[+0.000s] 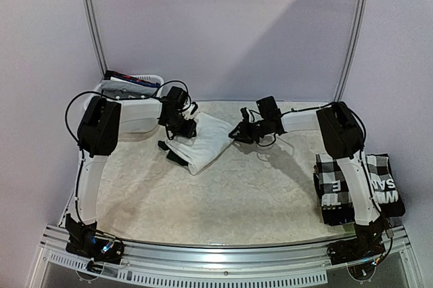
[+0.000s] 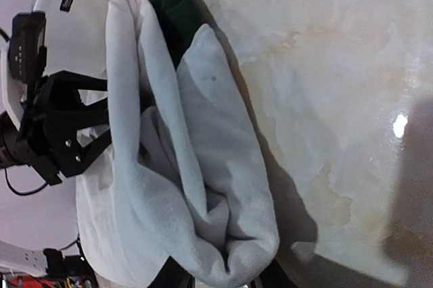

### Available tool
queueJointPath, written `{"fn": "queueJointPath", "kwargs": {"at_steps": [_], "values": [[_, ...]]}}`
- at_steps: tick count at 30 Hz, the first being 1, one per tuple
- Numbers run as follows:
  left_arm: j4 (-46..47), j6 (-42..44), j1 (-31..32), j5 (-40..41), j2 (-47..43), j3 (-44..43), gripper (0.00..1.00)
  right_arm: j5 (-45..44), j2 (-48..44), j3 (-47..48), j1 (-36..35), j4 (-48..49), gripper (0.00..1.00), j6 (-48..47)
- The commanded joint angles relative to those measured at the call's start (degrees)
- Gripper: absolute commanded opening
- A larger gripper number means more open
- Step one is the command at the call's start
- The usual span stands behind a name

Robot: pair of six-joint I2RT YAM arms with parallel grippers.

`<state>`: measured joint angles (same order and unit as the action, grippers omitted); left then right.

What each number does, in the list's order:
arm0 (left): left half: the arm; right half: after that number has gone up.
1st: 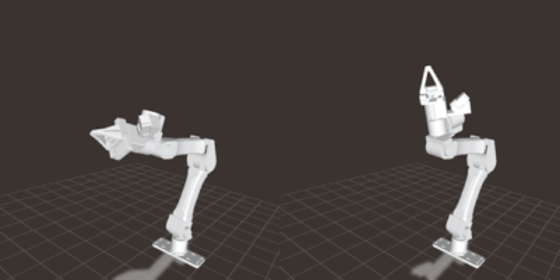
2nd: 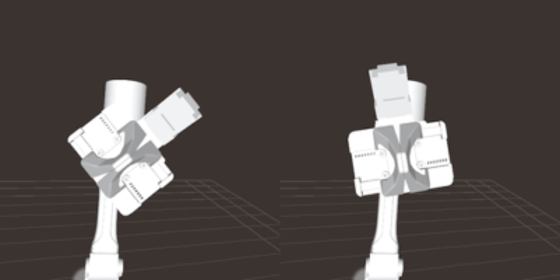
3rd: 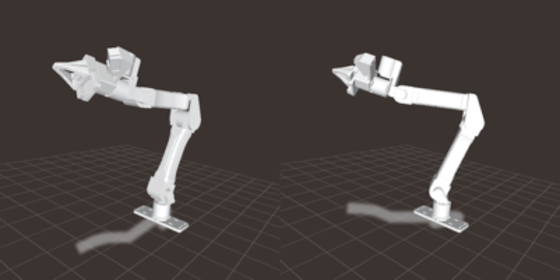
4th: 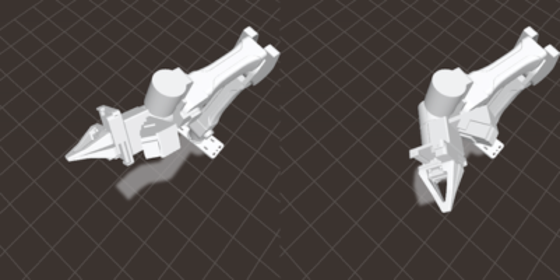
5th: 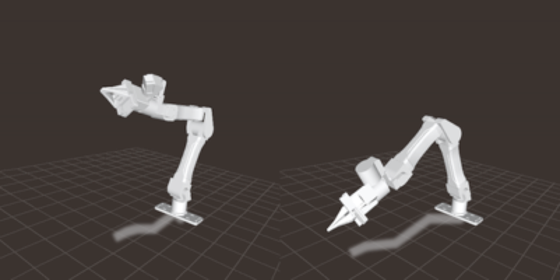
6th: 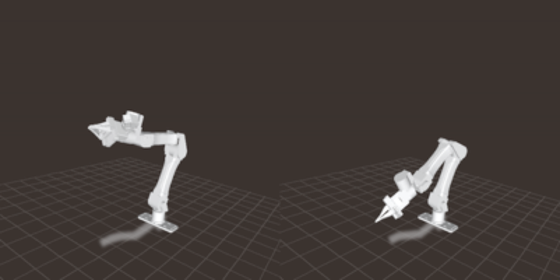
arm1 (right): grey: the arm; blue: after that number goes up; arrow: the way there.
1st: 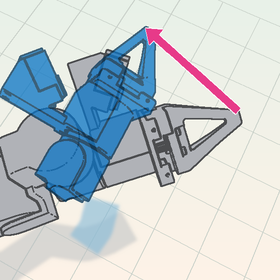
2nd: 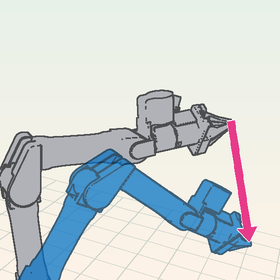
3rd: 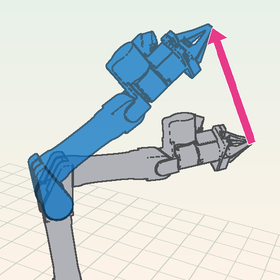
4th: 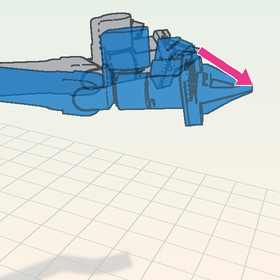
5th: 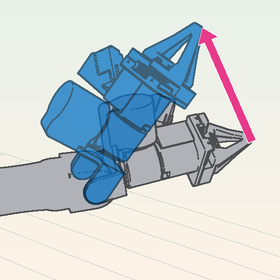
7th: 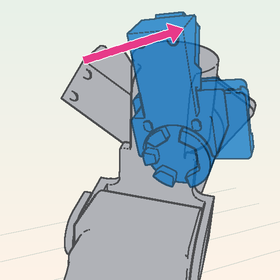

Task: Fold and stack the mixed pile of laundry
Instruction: Move the square-folded T-shirt to the center of the board.

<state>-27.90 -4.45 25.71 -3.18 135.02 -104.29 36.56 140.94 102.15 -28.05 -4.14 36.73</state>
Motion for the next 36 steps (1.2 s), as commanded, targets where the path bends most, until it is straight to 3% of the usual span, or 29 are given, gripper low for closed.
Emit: {"fn": "queueJointPath", "kwargs": {"at_steps": [1, 8, 15, 23, 28, 33, 36], "values": [[2.5, 1.2, 0.8, -6.6, -0.4, 4.0, 0.39, -0.4, -3.3, -7.1, 0.1, 1.9, 0.23, 0.1], [2.0, 8.5, 7.1, -11.3, -3.3, 9.4, 0.32, -6.3, -20.2, -31.7, -0.5, 7.8, 0.24, 3.2], [-0.8, 18.1, 16.9, -15.9, -10.8, 19.0, 0.32, -13.9, -43.8, -50.4, -3.9, 0.6, 0.45, 2.0], [2.0, 19.5, 20.0, -8.6, -19.2, 25.5, 0.64, -23.8, -65.0, -54.1, -3.9, -13.5, 0.54, -2.7], [3.4, 18.4, 20.7, -6.0, -19.0, 22.7, 0.66, -25.7, -68.2, -54.6, -3.9, -12.0, 0.56, -4.6], [2.8, 13.8, 21.9, 1.1, -19.2, 20.2, 0.63, -14.2, -60.4, -52.1, -4.2, -3.6, 0.51, -6.5], [0.9, 5.7, 23.0, 5.6, -24.6, 22.1, 0.65, -11.9, -54.7, -48.3, -5.6, -4.4, 0.5, -9.2]]}}
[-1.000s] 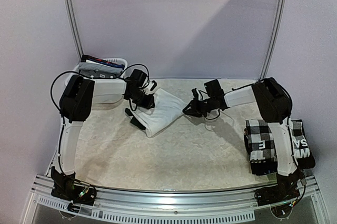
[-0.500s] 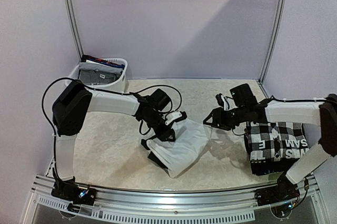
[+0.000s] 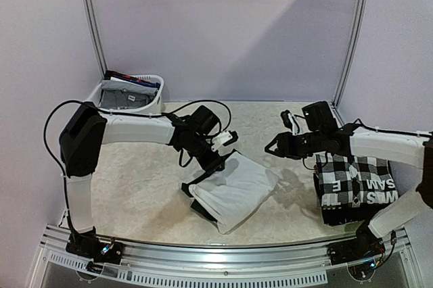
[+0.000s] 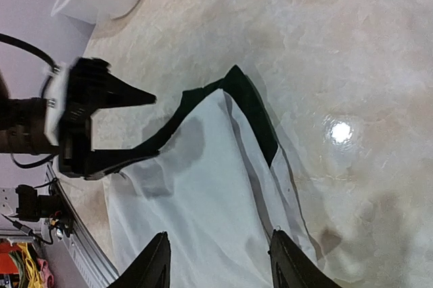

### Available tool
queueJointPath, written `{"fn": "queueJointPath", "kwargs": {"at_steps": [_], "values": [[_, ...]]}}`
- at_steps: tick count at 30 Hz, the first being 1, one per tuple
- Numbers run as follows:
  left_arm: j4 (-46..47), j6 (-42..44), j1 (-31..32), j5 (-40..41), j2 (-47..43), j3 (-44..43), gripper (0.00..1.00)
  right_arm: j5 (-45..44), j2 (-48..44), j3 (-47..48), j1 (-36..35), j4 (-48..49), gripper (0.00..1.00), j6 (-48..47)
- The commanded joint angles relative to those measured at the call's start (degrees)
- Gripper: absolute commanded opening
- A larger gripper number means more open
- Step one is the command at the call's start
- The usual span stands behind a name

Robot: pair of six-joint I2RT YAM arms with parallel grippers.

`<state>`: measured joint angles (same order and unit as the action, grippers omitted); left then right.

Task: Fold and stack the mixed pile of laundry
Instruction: Move the square-folded T-shirt to the center of the board, then rotate the square-folded T-shirt at the center of the board.

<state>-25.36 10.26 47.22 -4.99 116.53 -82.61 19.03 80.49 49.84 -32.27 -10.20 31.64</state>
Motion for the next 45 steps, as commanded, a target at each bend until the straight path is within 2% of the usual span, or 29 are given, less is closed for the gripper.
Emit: {"fn": "queueJointPath", "kwargs": {"at_steps": [1, 5, 10, 14, 19, 20, 22, 24, 27, 31, 33, 37, 39, 42, 45], "values": [[-2.4, -13.1, 2.2, 8.6, -8.6, 1.9, 0.66, 5.8, 7.2, 5.2, -1.9, 1.0, 0.5, -5.0], [-5.6, -23.5, 5.7, 13.1, -16.7, 7.8, 0.67, 7.8, 12.4, 8.8, -4.0, -0.7, 0.49, -8.9], [-5.5, -33.1, 6.7, 9.6, -18.3, 15.7, 0.67, 8.9, 20.3, 10.6, -4.2, -0.7, 0.45, -10.2], [0.2, -37.5, 7.3, 6.4, -17.8, 22.2, 0.67, 8.3, 23.7, 9.6, -4.2, 0.2, 0.45, -9.7], [3.3, -39.2, 7.7, 6.1, -15.3, 24.2, 0.65, 5.1, 24.3, 7.4, -4.3, 0.0, 0.44, -7.7], [4.0, -39.4, 7.7, 6.0, -14.9, 24.4, 0.6, 4.2, 24.2, 6.9, -4.2, -0.2, 0.44, -7.0], [5.9, -39.4, 7.7, 7.0, -14.3, 24.9, 0.4, 2.6, 24.1, 5.6, -4.3, -0.8, 0.44, -5.0], [6.3, -38.6, 7.4, 8.8, -13.2, 24.9, 0.26, 1.5, 23.4, 3.7, -4.5, -0.7, 0.44, -3.2], [5.6, -35.6, 5.9, 11.1, -11.2, 23.8, 0.18, 0.6, 21.8, 0.5, -5.5, -0.9, 0.44, 0.1], [6.6, -30.3, 1.8, 11.2, -9.9, 22.9, 0.17, 0.7, 18.0, -2.6, -9.4, -1.3, 0.44, 4.7], [6.0, -26.1, 1.1, 12.4, -9.2, 21.2, 0.19, 0.9, 15.2, -3.0, -11.5, -1.9, 0.46, 6.3], [3.9, -18.9, 1.0, 17.0, -7.4, 16.3, 0.28, -0.5, 9.2, -1.0, -12.4, -4.9, 0.54, 7.0], [1.4, -17.0, 1.0, 18.8, -6.8, 13.1, 0.39, -4.2, 6.8, 1.8, -12.4, -8.8, 0.6, 5.5], [-1.6, -14.0, 1.1, 19.6, -7.8, 10.2, 0.62, -10.8, 4.3, 5.5, -11.5, -13.4, 0.66, 3.1], [-4.1, -11.0, 1.4, 19.6, -9.8, 7.5, 0.72, -13.4, 1.3, 4.3, -8.1, -12.5, 0.67, 2.5]]}}
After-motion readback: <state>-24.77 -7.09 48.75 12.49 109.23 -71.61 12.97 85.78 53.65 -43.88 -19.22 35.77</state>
